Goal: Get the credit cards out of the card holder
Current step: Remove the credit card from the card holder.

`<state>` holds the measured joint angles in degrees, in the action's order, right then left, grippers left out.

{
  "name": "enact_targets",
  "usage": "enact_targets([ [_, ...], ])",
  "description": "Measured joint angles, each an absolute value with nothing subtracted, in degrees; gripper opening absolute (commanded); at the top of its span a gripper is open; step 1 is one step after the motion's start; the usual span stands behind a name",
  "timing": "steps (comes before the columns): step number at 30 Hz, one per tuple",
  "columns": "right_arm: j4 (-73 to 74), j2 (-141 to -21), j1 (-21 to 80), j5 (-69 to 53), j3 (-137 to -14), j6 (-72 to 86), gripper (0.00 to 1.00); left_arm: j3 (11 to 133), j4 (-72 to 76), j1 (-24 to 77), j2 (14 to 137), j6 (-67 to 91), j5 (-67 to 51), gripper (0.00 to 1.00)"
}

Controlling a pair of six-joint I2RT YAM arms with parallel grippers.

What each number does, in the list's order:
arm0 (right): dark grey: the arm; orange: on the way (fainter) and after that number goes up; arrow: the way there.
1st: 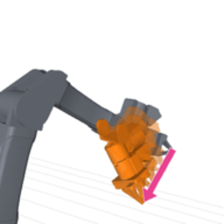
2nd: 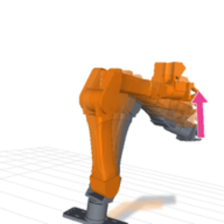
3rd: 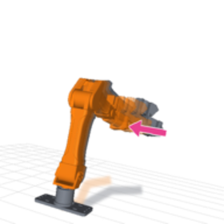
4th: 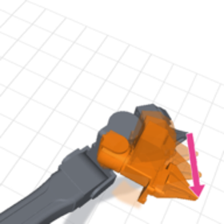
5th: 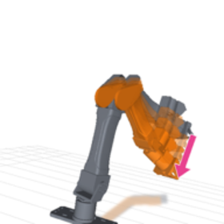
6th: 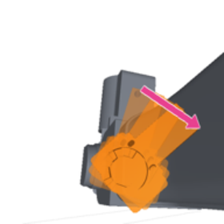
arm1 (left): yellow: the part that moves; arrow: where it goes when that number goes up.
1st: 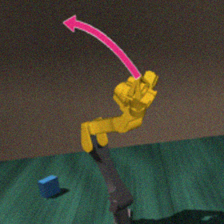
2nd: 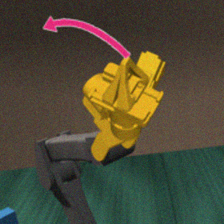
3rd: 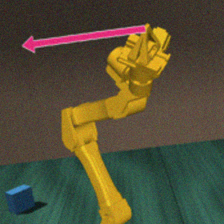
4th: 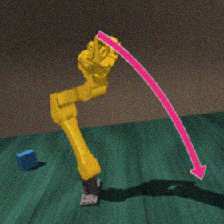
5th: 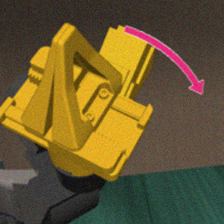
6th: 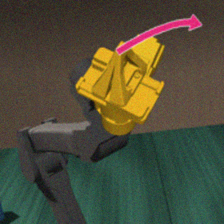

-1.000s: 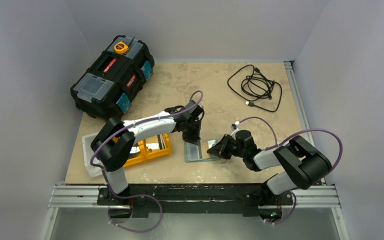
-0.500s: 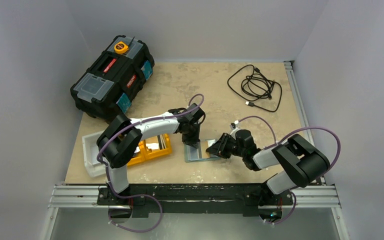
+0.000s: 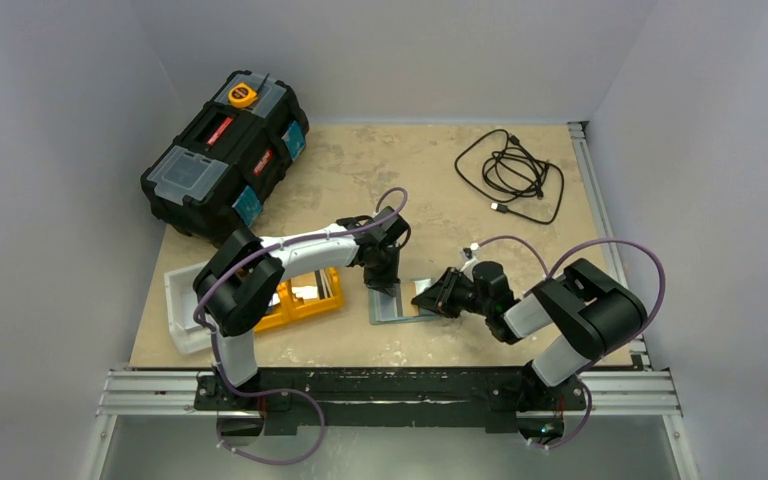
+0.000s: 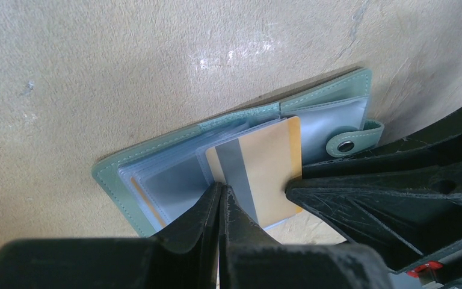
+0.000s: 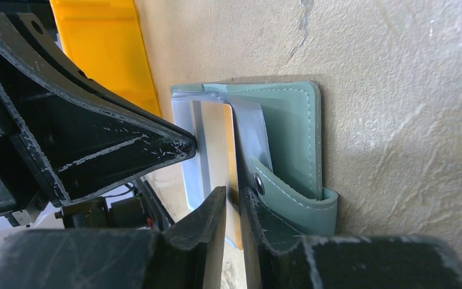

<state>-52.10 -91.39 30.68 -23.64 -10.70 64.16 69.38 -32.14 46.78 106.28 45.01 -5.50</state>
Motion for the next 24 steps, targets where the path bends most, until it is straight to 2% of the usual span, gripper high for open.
enact_targets([
  [14, -57.45, -93.32, 29.19, -24.71, -8.27, 66.41, 0.09, 69.10, -31.92, 46.68, 106.21, 45.47, -5.54, 0.00],
  [18, -58.67, -94.28, 29.17, -25.28, -8.23, 66.74, 0.19, 69.10, -31.90, 46.65, 106.21, 45.47, -5.54, 0.00],
  [20, -59.68, -94.63, 29.17, -25.69, -8.25, 66.85, 0.19, 69.10, -31.88, 46.65, 106.21, 45.47, -5.56, 0.00],
  [24, -61.23, -95.74, 29.17, -26.48, -8.25, 66.89, 0.10, 69.10, -31.88, 46.65, 106.21, 45.47, -5.56, 0.00],
])
